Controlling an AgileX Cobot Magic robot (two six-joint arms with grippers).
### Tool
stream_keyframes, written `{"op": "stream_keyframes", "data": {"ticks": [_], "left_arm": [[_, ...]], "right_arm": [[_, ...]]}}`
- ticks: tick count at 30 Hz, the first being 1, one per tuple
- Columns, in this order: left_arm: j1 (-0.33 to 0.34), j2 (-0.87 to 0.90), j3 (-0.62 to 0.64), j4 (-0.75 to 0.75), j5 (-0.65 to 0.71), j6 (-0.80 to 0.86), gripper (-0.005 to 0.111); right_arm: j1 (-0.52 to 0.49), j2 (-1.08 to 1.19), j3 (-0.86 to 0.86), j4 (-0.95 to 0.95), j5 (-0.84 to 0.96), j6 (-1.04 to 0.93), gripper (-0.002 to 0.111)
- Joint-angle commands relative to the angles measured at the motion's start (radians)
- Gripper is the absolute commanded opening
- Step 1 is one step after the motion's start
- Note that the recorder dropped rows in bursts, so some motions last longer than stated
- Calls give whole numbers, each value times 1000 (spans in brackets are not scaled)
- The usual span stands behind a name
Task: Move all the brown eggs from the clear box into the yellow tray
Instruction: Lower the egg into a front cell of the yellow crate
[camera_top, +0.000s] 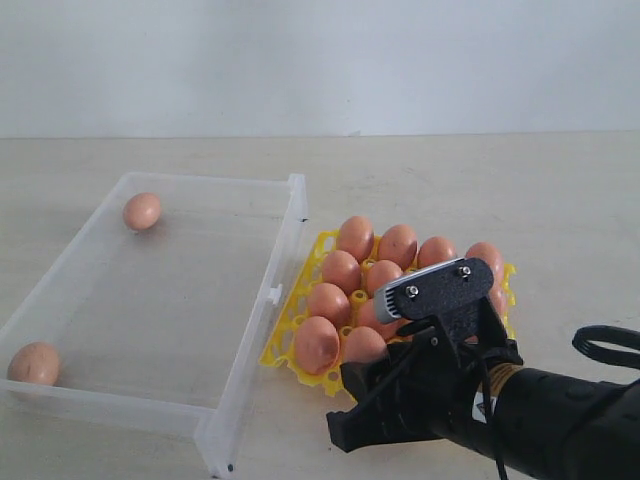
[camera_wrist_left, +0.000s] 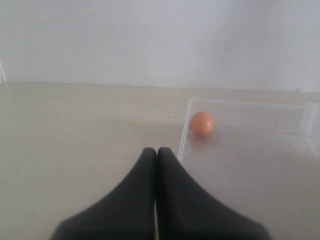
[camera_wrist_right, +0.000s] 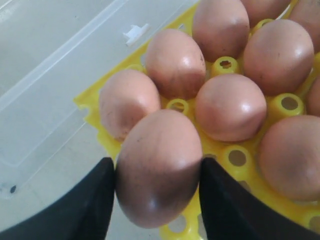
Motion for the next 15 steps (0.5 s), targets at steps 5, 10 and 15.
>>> {"op": "stream_keyframes", "data": {"ticks": [5,10,15], "left_arm": [[1,3,-4,-5,0,1,-4],[1,3,-4,-5,0,1,-4],[1,3,-4,-5,0,1,-4]], "right_arm": [[1,1,-5,-4,-2,2,53],[1,1,-5,2,-3,29,53],[1,-23,-5,5,-1,38,53]]}}
